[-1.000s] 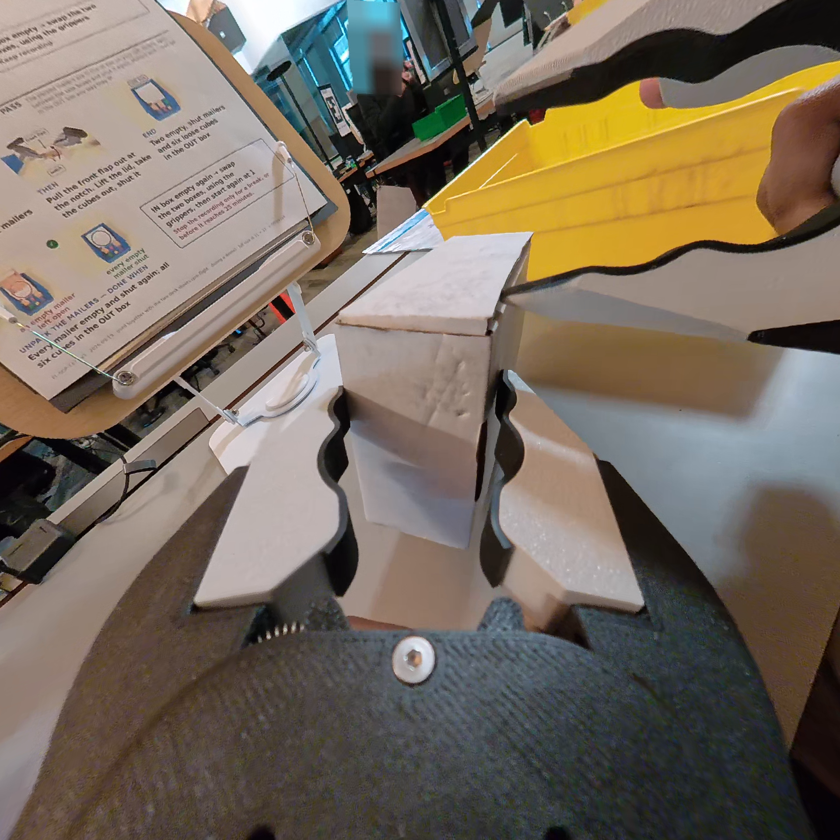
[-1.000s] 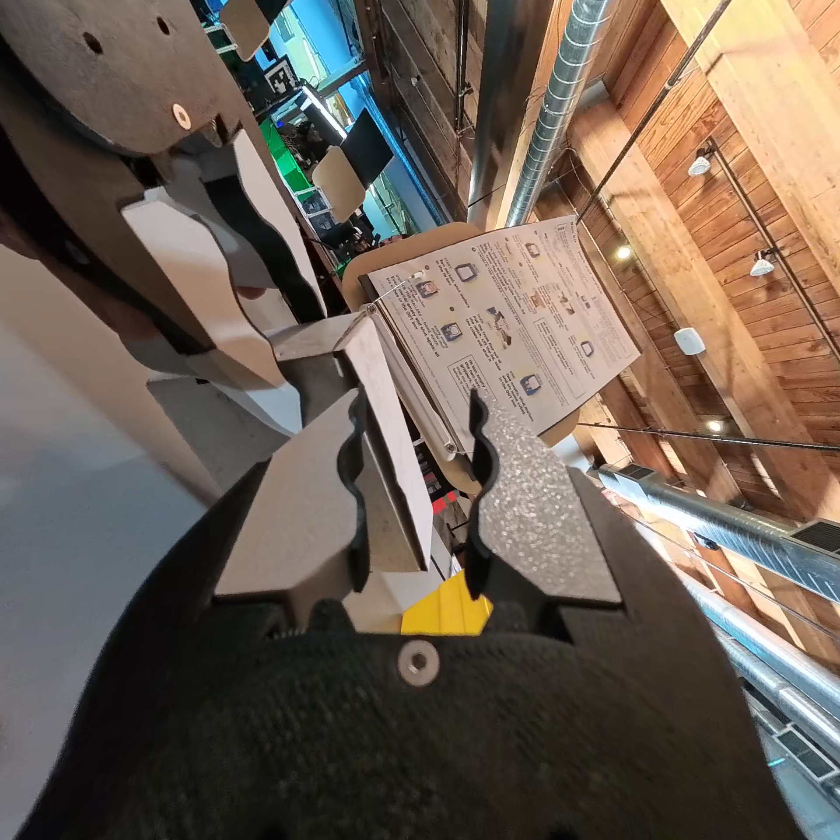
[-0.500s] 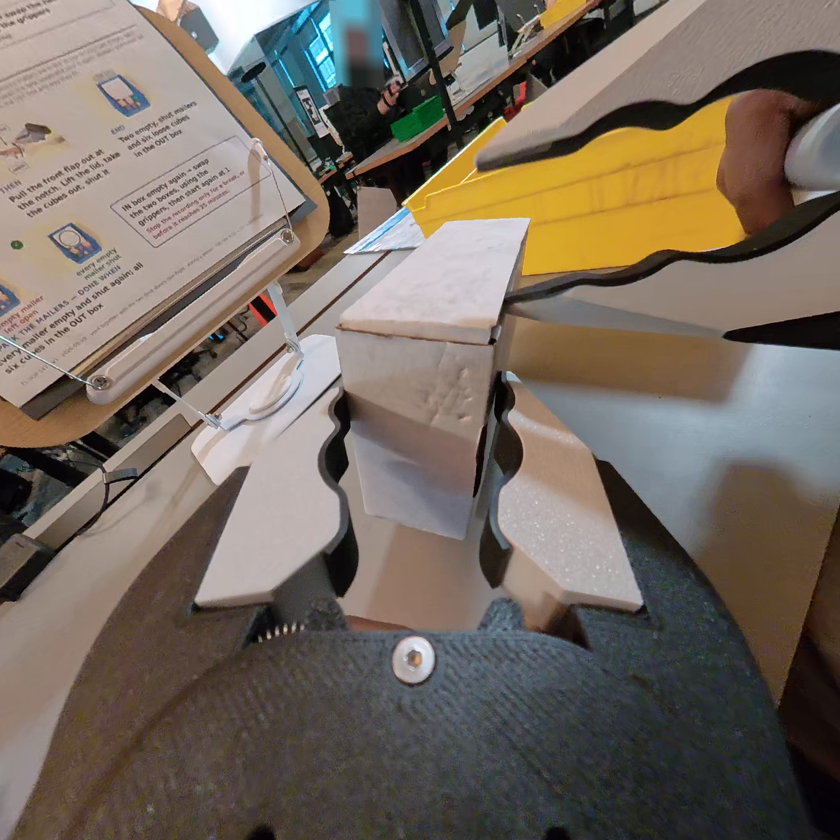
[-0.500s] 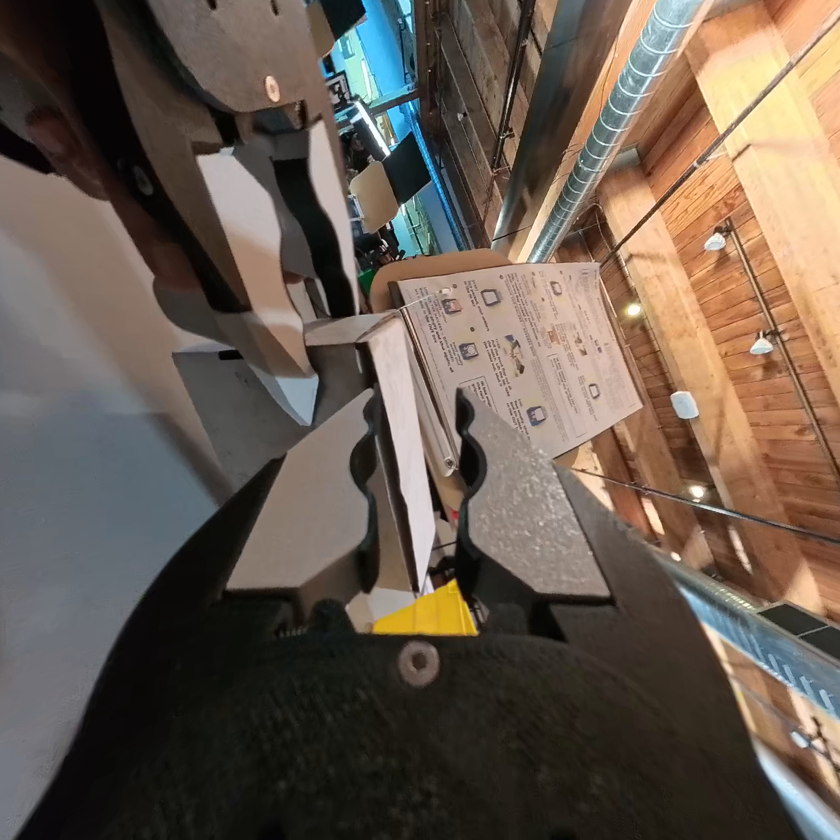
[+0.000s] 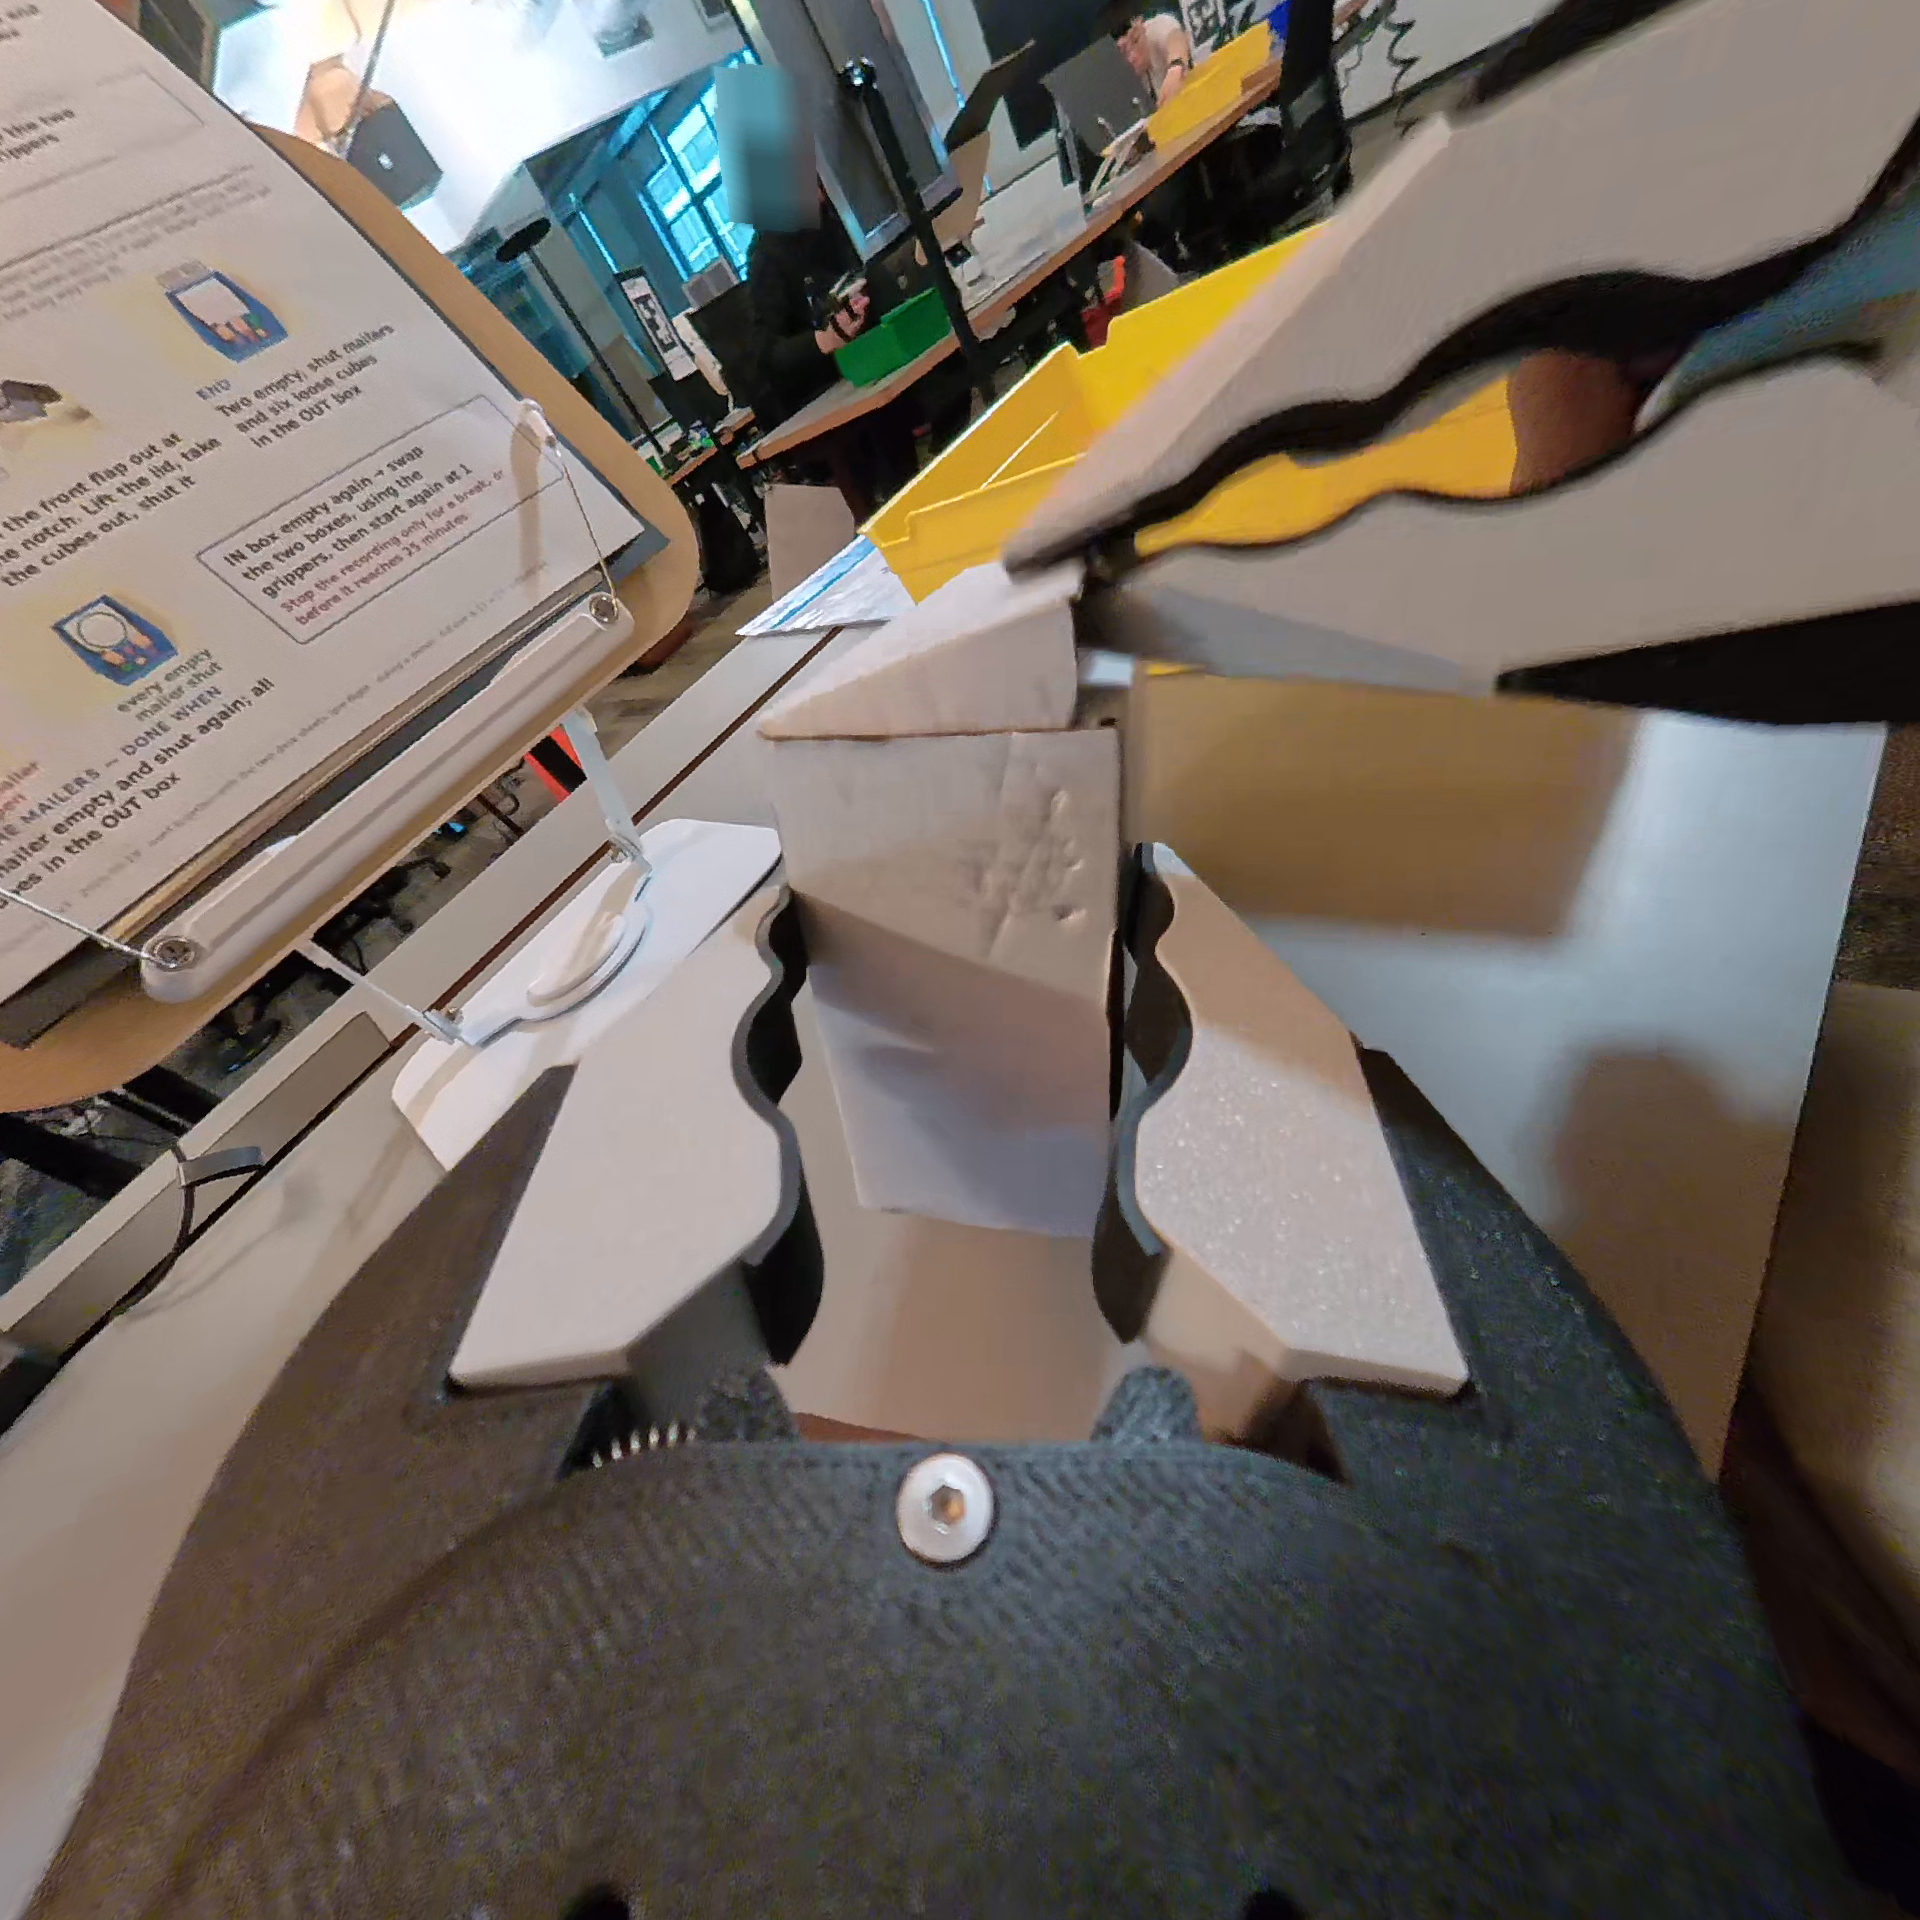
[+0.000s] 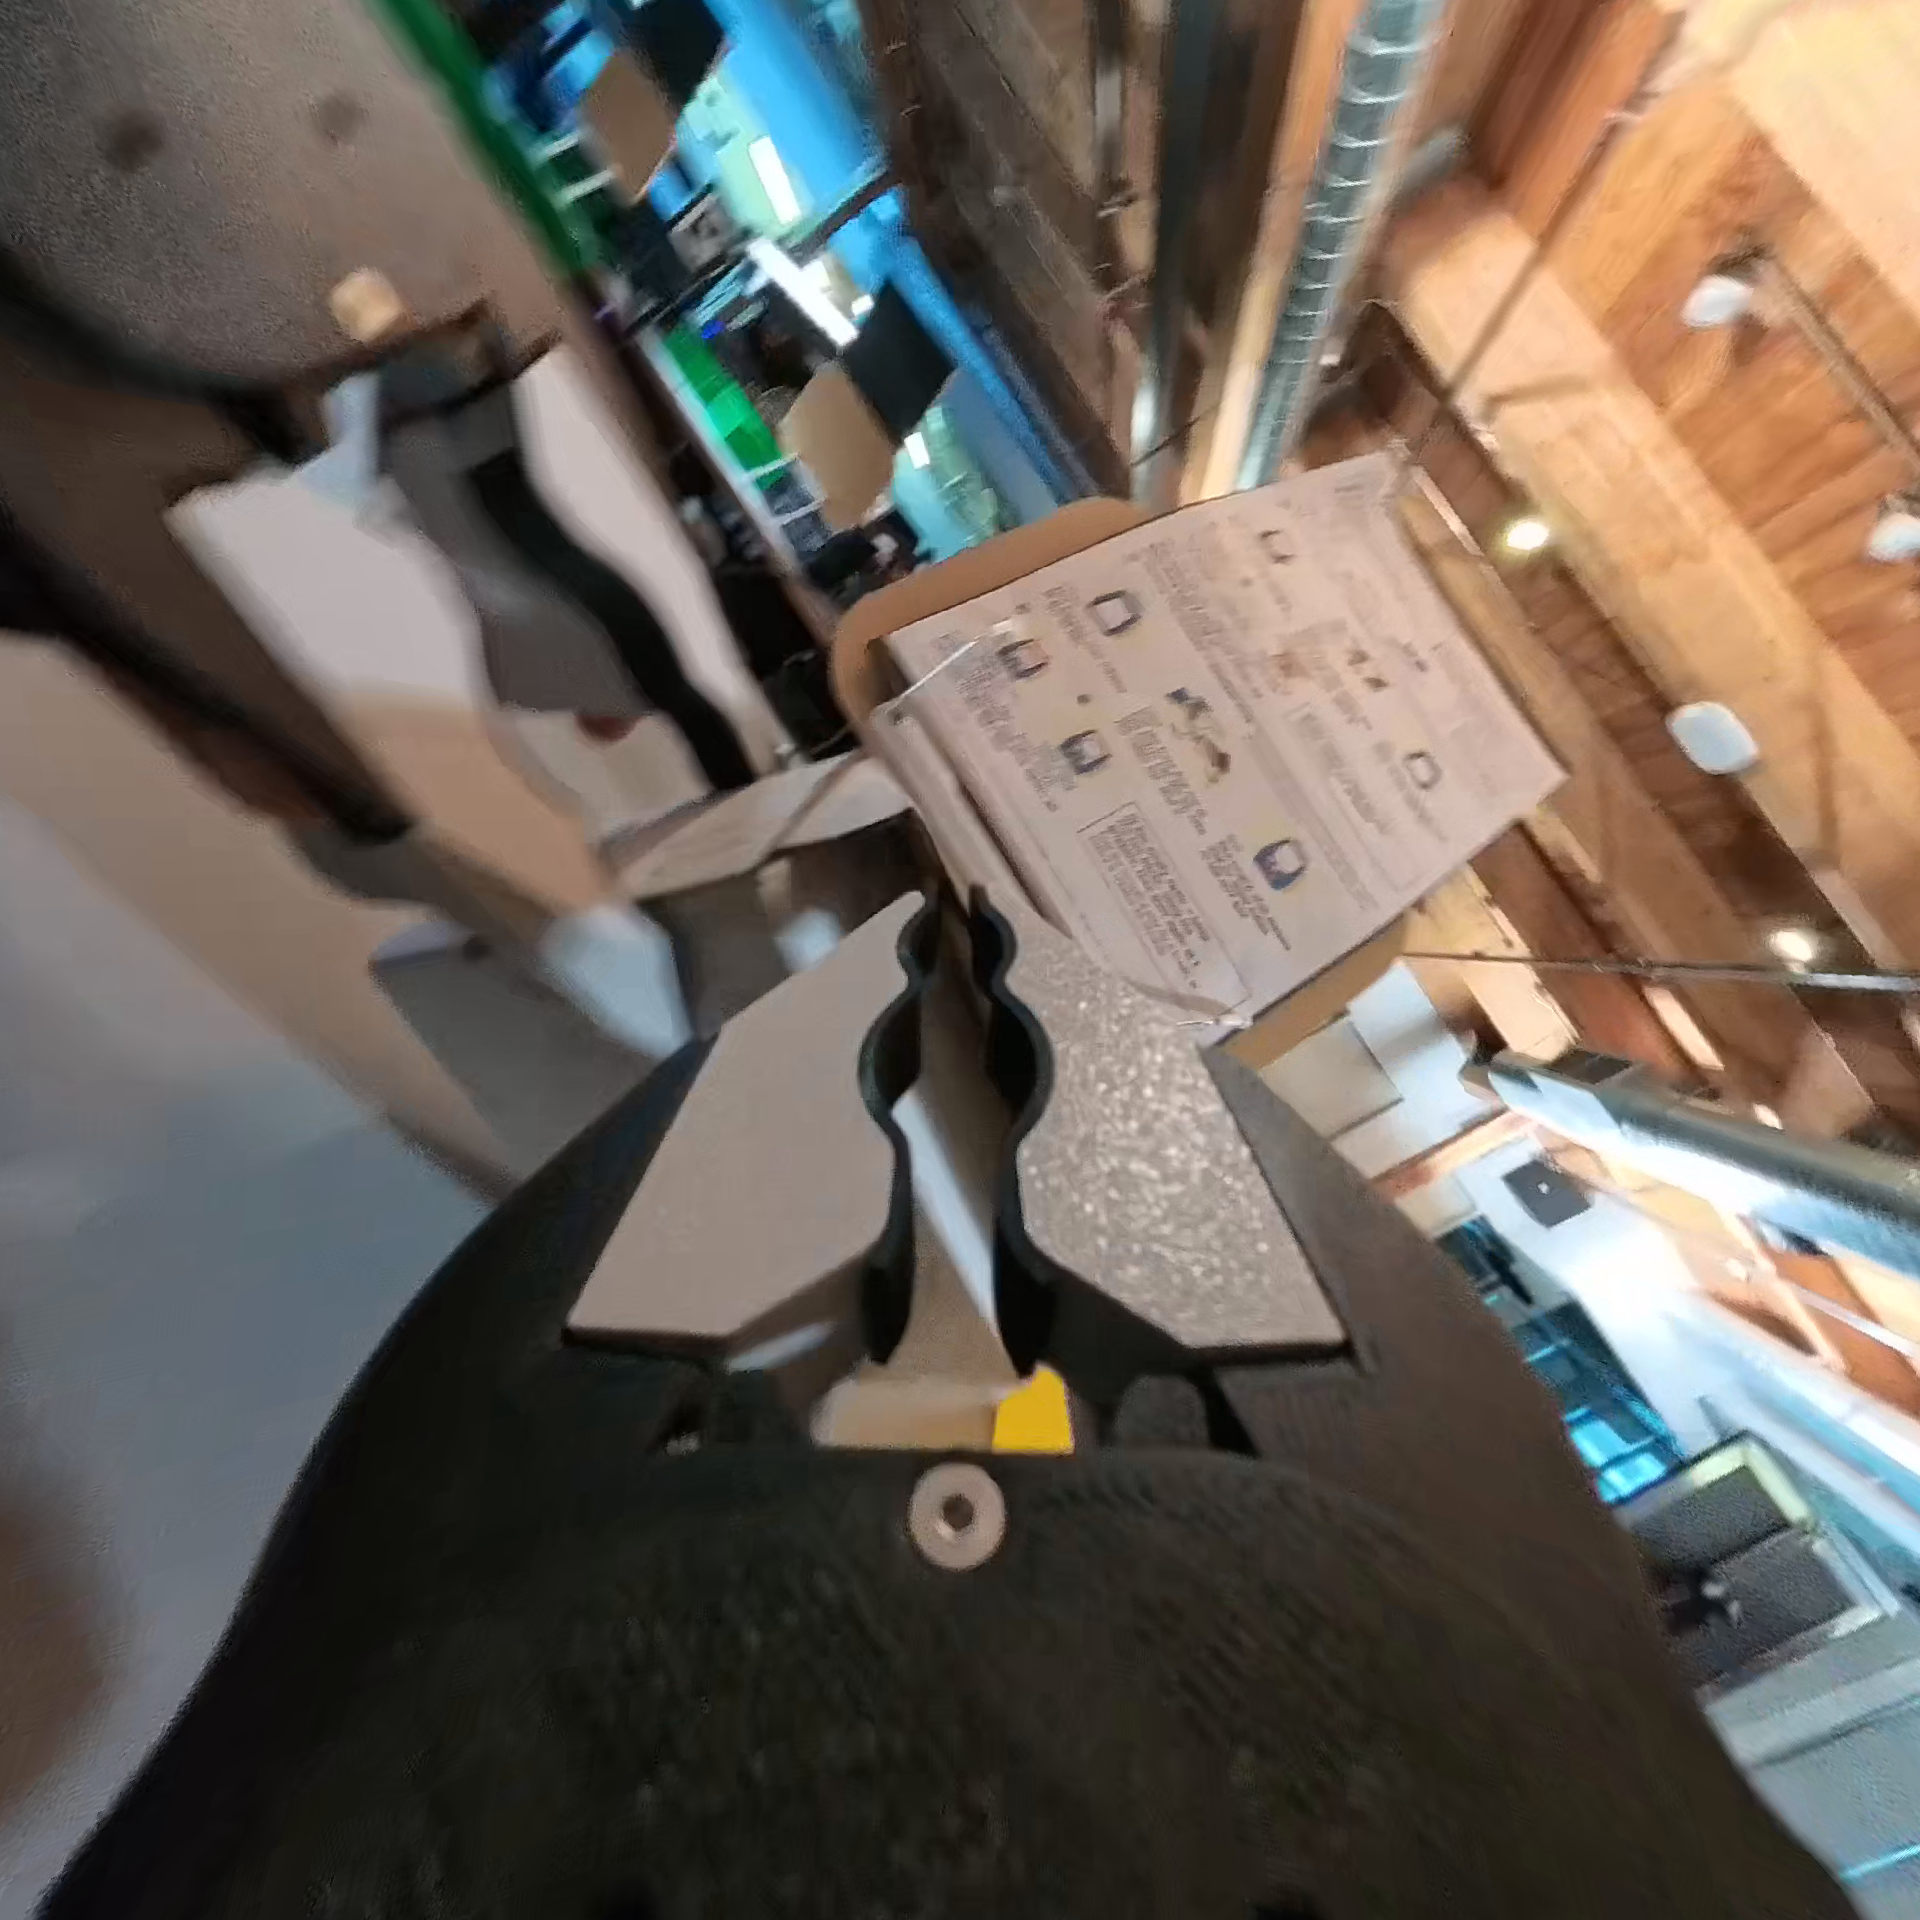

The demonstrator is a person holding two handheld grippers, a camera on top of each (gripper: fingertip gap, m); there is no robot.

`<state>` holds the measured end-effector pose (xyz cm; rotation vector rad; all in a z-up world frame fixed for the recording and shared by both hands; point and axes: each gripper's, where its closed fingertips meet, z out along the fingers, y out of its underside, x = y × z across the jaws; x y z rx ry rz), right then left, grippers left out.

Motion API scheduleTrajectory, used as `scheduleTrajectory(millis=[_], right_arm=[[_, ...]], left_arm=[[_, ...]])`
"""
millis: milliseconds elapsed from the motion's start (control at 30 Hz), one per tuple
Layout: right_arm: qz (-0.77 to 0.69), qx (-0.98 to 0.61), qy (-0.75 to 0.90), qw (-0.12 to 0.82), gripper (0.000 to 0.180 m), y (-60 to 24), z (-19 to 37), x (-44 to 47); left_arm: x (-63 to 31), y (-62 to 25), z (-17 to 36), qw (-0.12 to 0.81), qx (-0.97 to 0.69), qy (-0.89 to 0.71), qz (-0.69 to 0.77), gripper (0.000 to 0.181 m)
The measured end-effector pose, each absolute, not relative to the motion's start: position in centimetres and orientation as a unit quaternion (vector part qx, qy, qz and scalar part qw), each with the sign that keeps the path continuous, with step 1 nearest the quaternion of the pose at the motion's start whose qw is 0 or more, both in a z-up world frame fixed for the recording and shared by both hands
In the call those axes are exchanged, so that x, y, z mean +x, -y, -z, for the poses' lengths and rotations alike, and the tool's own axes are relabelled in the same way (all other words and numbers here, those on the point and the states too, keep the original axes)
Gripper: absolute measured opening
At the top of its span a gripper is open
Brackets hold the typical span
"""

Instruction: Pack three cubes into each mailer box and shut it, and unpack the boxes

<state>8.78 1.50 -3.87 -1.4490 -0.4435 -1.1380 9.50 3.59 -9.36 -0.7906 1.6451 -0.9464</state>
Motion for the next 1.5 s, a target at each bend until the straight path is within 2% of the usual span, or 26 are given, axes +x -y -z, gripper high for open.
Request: scheduleTrajectory(millis=[67, 300, 433, 567, 733, 833, 867, 900, 1133, 1267, 1333, 1500], right_arm=[[0.476, -0.608, 0.154, 0.617, 0.007, -0.9, 2.0, 9.0], [0.483, -0.604, 0.188, 0.606, 0.008, -1.2, 2.7, 8.2], [0.49, -0.609, 0.208, 0.588, 0.005, -1.4, 3.7, 8.1], [0.465, -0.621, 0.213, 0.593, 0.003, -1.6, 4.4, 7.9], [0.419, -0.623, 0.283, 0.597, 0.002, -2.5, 6.2, 5.5], [0.401, -0.631, 0.293, 0.596, 0.001, -2.6, 6.9, 5.1], [0.394, -0.631, 0.295, 0.6, 0.0, -2.6, 7.0, 4.9], [0.388, -0.629, 0.298, 0.604, 0.0, -2.5, 7.0, 4.8], [0.325, -0.657, 0.302, 0.61, 0.011, -2.9, 8.3, 3.6], [0.378, -0.68, 0.188, 0.599, 0.014, -2.9, 7.6, 8.0], [0.358, -0.684, 0.111, 0.626, 0.007, -2.3, 6.5, 9.6], [0.294, -0.722, 0.007, 0.627, 0.008, -2.1, 7.8, 11.9]], left_arm=[[9.4, -3.2, 10.3, 0.527, -0.297, -0.708, 0.364, 0.062], [9.0, -3.3, 11.0, 0.537, -0.271, -0.71, 0.366, 0.062], [7.8, -1.9, 8.9, 0.491, -0.266, -0.684, 0.469, 0.082], [6.9, -2.0, 5.9, 0.458, -0.286, -0.632, 0.556, 0.083], [8.1, -3.2, 7.5, 0.525, -0.288, -0.656, 0.46, 0.07], [8.6, -4.0, 7.9, 0.55, -0.296, -0.652, 0.43, 0.044], [8.7, -4.6, 7.9, 0.566, -0.3, -0.646, 0.415, 0.026], [8.9, -5.5, 7.8, 0.583, -0.31, -0.637, 0.398, 0.019], [8.9, -7.3, 6.6, 0.589, -0.352, -0.598, 0.414, 0.009], [8.9, -6.8, 6.7, 0.595, -0.343, -0.603, 0.406, 0.008], [8.8, -6.3, 6.6, 0.594, -0.335, -0.608, 0.406, 0.008], [8.6, -5.0, 6.6, 0.585, -0.318, -0.619, 0.416, 0.008]])
